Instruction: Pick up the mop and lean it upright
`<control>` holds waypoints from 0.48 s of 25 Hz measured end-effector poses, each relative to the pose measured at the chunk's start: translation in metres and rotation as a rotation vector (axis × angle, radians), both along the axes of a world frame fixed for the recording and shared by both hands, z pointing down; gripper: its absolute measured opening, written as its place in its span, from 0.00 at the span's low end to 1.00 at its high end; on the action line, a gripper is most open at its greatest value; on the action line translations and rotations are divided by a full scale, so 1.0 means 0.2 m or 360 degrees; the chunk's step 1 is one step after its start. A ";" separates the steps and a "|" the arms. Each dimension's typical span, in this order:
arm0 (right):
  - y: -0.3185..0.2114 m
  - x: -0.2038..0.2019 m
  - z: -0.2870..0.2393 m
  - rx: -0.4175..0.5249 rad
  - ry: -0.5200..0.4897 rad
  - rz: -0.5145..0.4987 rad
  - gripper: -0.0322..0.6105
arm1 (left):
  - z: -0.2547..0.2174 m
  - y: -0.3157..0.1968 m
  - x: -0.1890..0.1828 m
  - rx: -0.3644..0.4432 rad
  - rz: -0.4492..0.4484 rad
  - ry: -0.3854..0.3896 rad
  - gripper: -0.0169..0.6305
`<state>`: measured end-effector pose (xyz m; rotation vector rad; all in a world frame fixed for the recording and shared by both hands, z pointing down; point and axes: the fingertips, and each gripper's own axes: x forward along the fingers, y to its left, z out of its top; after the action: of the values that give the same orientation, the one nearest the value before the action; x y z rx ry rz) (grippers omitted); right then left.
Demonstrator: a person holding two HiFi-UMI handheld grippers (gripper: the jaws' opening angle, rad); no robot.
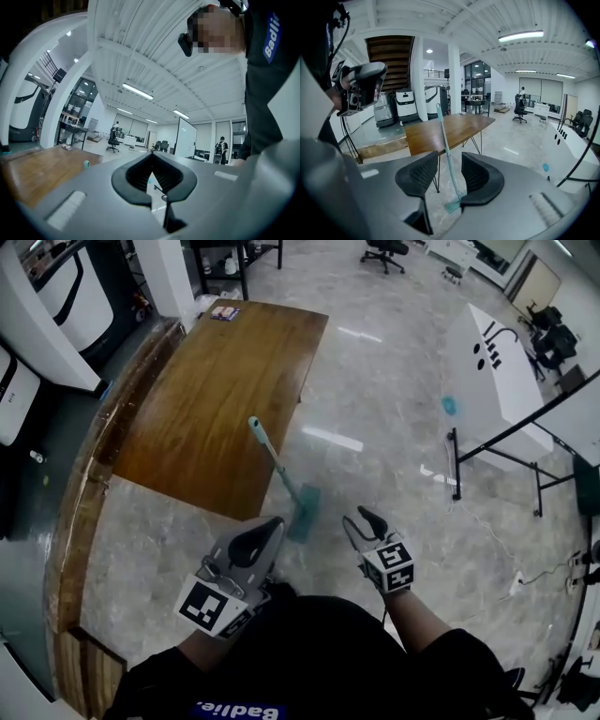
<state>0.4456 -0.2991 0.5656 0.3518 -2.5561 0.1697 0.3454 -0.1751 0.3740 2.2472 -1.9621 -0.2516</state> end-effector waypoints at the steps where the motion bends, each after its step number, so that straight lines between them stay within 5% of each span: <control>1: 0.01 0.05 -0.01 -0.0005 -0.0026 0.0014 0.30 | -0.02 0.00 0.05 -0.0009 0.0003 -0.0019 0.06; 9: 0.08 0.52 -0.11 -0.0002 -0.0230 0.0020 0.06 | -0.07 0.03 0.44 -0.0072 -0.0145 -0.0119 0.06; 12: 0.11 0.67 -0.12 -0.0038 -0.0272 -0.0017 0.06 | -0.05 0.04 0.61 -0.0131 -0.0191 -0.0125 0.06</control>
<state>0.5796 -0.2765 0.5408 0.3274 -2.7215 0.2352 0.4665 -0.1666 0.3635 2.1229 -2.1092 -0.0955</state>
